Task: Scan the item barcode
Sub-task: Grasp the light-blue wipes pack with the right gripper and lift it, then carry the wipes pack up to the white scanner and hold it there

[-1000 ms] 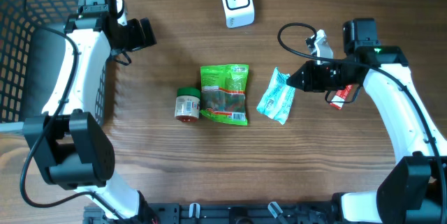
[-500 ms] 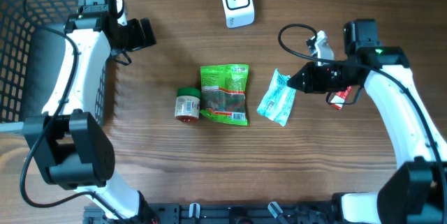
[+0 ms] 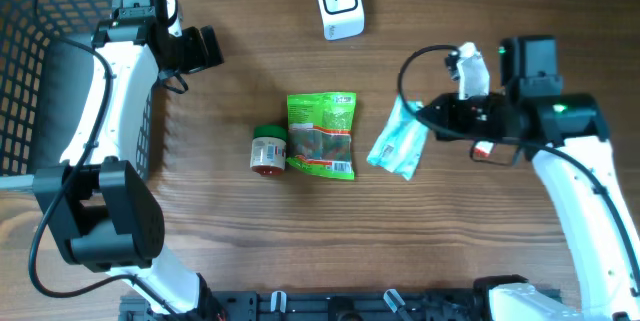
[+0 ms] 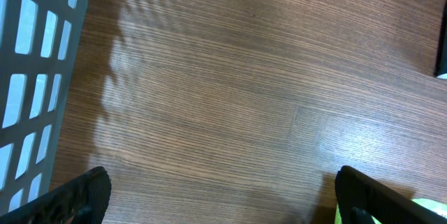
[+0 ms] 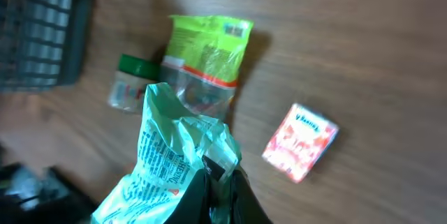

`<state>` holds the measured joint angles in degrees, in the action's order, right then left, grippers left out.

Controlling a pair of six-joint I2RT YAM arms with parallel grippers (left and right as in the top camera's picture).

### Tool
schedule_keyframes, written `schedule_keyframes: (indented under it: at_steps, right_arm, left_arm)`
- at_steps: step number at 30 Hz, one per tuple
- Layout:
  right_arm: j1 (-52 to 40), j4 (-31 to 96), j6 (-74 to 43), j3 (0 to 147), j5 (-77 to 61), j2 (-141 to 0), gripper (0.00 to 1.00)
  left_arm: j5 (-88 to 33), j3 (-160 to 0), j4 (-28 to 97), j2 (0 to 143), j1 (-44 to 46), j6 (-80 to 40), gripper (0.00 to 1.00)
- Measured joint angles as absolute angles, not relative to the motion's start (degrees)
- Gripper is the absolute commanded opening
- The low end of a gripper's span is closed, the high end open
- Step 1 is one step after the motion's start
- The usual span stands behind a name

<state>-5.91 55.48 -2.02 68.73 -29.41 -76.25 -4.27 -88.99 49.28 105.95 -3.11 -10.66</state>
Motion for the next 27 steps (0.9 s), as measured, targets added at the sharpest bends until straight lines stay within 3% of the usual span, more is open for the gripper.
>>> schedule_keyframes:
  at_steps: [5, 9, 16, 21, 27]
  right_arm:
    - [-15.9, 47.2, -7.4, 67.5, -13.1, -77.0, 0.04]
    - [-17.3, 51.9, -10.0, 70.8, -9.3, -80.6, 0.04]
    - [-17.4, 67.6, -9.8, 116.6, -2.5, -94.6, 0.04]
    - [-21.5, 58.9, -8.9, 118.9, 7.8, -107.3, 0.04]
    - [-30.6, 35.9, -3.4, 118.8, 34.9, -119.4, 0.04]
  left_arm:
    - [-4.3, -89.0, 49.3, 106.0, -3.1, -10.7, 1.00]
    - [-4.3, -89.0, 49.2, 106.0, -3.1, -10.7, 1.00]
    - [-4.3, -89.0, 49.3, 106.0, -3.1, -10.7, 1.00]
    - [-4.3, -89.0, 49.3, 106.0, -3.1, -10.7, 1.00]
    - [-4.3, -89.0, 49.2, 106.0, -3.1, -10.7, 1.00]
